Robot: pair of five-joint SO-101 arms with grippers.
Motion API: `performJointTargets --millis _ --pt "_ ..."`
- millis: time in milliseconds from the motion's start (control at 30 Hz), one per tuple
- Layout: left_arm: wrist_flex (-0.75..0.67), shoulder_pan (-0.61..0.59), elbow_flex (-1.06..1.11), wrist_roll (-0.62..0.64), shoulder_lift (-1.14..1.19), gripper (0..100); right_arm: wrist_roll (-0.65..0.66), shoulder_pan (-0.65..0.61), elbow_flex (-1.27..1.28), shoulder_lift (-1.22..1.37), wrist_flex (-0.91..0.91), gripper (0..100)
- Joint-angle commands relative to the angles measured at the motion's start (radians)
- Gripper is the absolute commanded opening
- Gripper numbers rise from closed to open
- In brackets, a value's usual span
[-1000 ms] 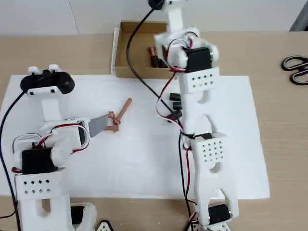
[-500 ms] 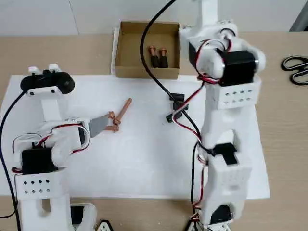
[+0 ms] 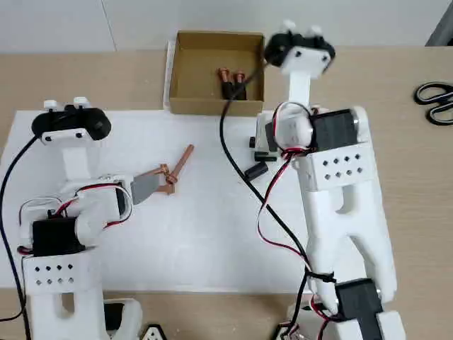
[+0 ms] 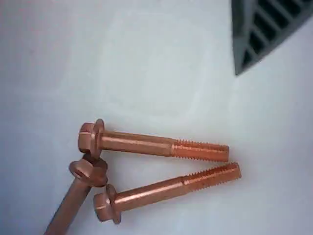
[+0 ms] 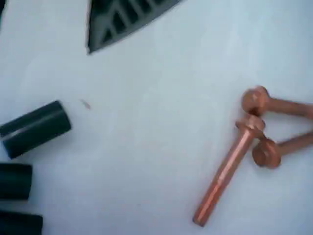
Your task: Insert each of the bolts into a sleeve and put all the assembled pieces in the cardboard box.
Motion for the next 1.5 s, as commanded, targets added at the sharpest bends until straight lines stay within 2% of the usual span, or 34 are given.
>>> performJointTargets --millis 0,167,533,833,967,1233,1467 --pt "0.002 -0.002 -0.004 -0.008 -0.015 36 -0.21 0.004 0.1 -0.042 -0.073 11.4" --pt "0.002 -0.002 -0.004 -0.008 -0.015 36 -0.344 0.004 0.319 -0.042 -0.251 11.2" --pt "0.002 0.0 -0.002 -0.008 -0.015 36 -0.48 0.004 0.73 -0.042 -0.75 11.2" --pt "0.002 0.0 -0.002 -0.008 -0.015 36 -0.494 0.004 0.818 -0.039 -0.911 11.2" --pt "0.002 0.0 -0.002 -0.008 -0.015 36 -0.493 0.004 0.783 0.001 -0.895 11.2" --pt "0.002 0.0 -0.002 -0.008 -0.015 36 -0.493 0.002 0.437 0.107 -0.558 11.2" --pt "0.002 0.0 -0.002 -0.008 -0.015 36 -0.493 0.002 0.176 0.308 -0.392 11.4"
